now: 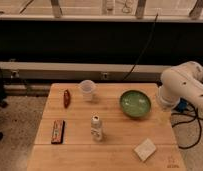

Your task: Knock the bottle over

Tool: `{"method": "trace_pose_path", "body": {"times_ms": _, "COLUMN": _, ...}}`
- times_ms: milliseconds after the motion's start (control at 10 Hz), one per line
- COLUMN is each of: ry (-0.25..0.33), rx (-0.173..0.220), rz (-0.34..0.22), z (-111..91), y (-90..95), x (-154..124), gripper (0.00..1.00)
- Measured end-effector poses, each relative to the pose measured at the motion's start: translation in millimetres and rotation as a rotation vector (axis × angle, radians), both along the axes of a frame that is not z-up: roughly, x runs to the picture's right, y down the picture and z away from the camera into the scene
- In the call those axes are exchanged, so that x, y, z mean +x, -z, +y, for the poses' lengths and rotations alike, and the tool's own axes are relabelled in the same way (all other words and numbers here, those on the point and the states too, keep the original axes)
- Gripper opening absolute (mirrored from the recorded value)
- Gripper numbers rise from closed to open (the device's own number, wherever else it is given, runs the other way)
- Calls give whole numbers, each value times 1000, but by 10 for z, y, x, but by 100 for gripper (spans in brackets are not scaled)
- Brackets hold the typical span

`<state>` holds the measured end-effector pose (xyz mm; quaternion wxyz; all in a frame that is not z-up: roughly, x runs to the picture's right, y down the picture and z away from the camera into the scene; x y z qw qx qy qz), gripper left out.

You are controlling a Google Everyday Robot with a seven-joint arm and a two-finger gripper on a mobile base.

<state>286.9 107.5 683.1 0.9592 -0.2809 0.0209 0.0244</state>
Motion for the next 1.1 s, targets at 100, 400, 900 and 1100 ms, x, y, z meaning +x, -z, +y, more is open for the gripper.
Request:
{"method": "trace_pose_path", "body": {"times_ms": 100, "ry": 1, "rx": -1, "rz": 0, "z": 7, "y": 0, "x": -2, "gripper": 80}}
{"method": "trace_pose_path", "body": {"times_ms": 400, "ry": 17, "rx": 4, "rz": -12, "z": 9, "y": -4, "x": -84, "gripper": 80}}
{"method": "trace_pose_path", "body": {"times_ms": 900, "ry": 32, "rx": 7, "rz": -25, "z": 29, "y": -11, "x": -153, "gripper": 80}}
{"method": "trace_pose_path", "body": {"times_ms": 1100, "ry": 37, "rx": 9, "rz": -30, "z": 32, "y": -12, "x": -179, "gripper": 80}}
